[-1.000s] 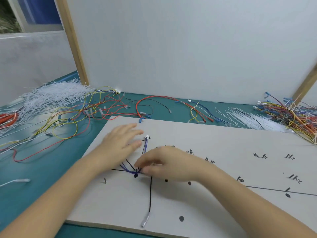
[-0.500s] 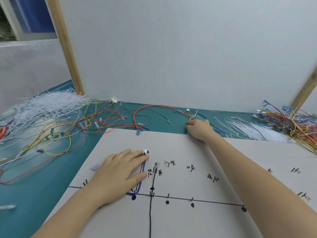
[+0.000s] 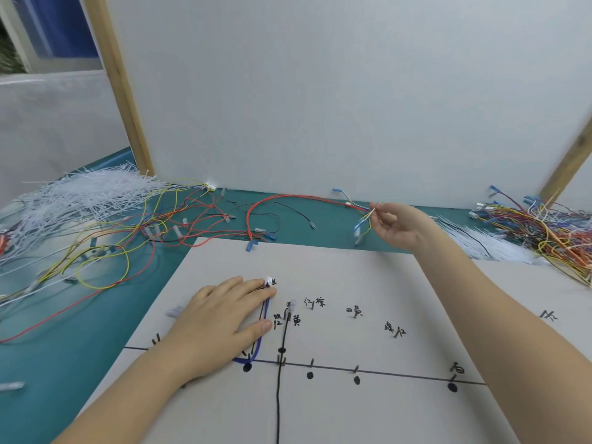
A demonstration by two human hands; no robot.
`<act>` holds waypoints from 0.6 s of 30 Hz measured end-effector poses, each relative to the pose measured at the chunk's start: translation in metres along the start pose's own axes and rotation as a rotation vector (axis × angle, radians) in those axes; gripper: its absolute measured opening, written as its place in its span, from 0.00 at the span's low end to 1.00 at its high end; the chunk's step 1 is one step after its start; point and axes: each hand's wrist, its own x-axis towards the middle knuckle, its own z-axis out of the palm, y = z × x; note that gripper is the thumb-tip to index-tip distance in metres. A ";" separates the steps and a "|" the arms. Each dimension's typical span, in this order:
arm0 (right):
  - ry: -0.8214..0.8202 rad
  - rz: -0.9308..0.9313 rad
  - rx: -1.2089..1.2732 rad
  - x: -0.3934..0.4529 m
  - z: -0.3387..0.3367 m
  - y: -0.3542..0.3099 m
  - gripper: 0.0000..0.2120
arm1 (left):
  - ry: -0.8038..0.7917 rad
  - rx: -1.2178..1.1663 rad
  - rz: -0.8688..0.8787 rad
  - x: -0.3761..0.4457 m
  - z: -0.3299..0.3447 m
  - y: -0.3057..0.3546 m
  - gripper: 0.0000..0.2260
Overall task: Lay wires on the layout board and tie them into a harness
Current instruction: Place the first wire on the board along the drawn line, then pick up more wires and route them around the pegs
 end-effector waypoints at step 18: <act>-0.639 0.120 -0.320 -0.118 0.027 0.077 0.05 | 0.146 -0.784 -0.114 0.008 -0.017 0.055 0.09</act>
